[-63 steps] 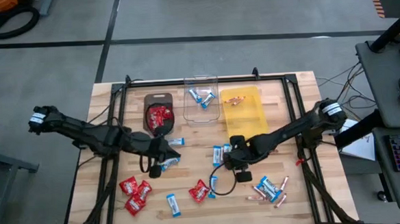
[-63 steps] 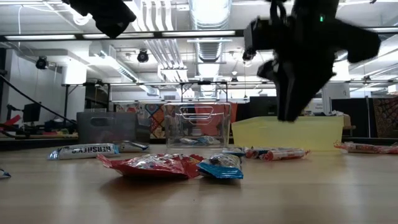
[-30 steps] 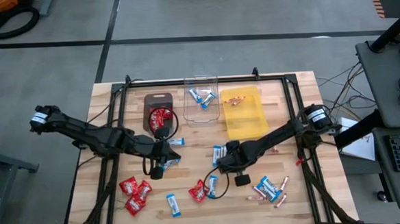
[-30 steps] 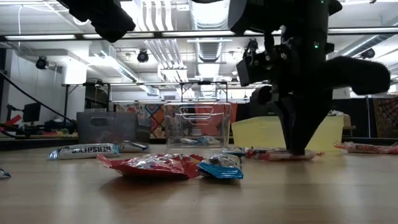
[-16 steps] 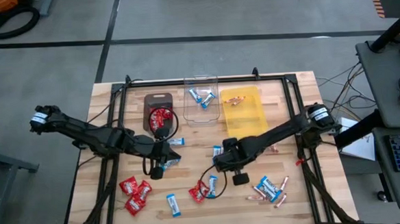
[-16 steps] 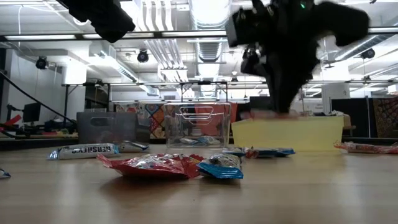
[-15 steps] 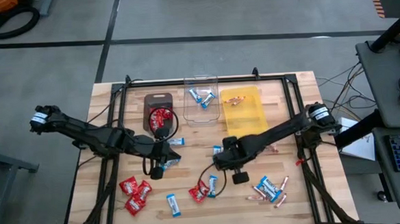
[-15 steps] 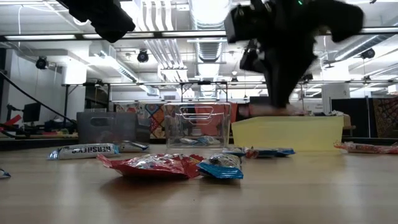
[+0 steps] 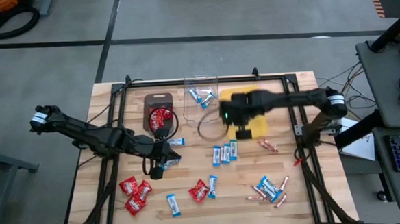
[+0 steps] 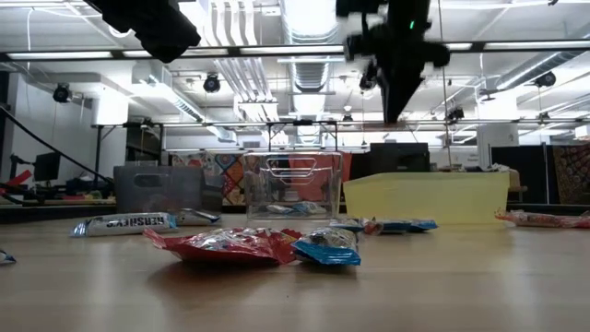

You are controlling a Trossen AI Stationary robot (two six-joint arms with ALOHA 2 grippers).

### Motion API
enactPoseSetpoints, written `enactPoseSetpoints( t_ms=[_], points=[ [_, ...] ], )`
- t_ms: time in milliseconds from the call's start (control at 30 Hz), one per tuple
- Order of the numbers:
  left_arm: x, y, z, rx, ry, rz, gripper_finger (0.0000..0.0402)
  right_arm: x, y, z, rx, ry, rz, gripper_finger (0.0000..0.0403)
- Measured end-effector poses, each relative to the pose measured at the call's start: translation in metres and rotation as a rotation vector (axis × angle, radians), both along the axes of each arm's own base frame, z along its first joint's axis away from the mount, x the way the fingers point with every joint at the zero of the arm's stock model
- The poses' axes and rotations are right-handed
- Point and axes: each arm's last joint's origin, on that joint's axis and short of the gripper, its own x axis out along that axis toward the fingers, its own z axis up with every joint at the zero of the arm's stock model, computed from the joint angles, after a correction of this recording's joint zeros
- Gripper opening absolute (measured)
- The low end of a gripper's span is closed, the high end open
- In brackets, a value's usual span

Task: Sort candy
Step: Put the white-red candy into the yellow bin

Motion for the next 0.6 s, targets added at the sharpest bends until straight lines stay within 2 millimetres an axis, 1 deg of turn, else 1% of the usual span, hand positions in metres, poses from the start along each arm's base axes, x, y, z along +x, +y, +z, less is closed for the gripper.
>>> enactPoseSetpoints(
  t_ms=[100,167,300,400,500,600],
  points=[
    [0.000,0.000,0.000,-0.001,0.000,0.001,0.0000,-0.005,-0.034,-0.011,-0.008,0.012,-0.016,0.0008],
    [0.000,0.000,0.000,-0.003,0.005,0.003,0.0000,-0.011,-0.054,-0.021,0.020,0.011,-0.028,0.0008],
    [-0.002,0.000,-0.003,-0.014,0.039,0.014,0.0000,-0.028,-0.084,-0.050,0.088,-0.006,-0.081,0.0008],
    [-0.002,0.000,-0.004,-0.015,0.046,0.015,0.0000,-0.039,-0.097,-0.071,0.083,-0.006,-0.100,0.0008],
    [-0.002,0.000,-0.003,-0.008,0.039,0.010,0.0000,-0.041,-0.104,-0.090,0.069,-0.022,-0.094,0.0008],
    [-0.002,0.000,-0.003,-0.004,0.032,0.006,0.0000,-0.041,-0.108,-0.103,0.062,-0.028,-0.084,0.0008]
  ],
)
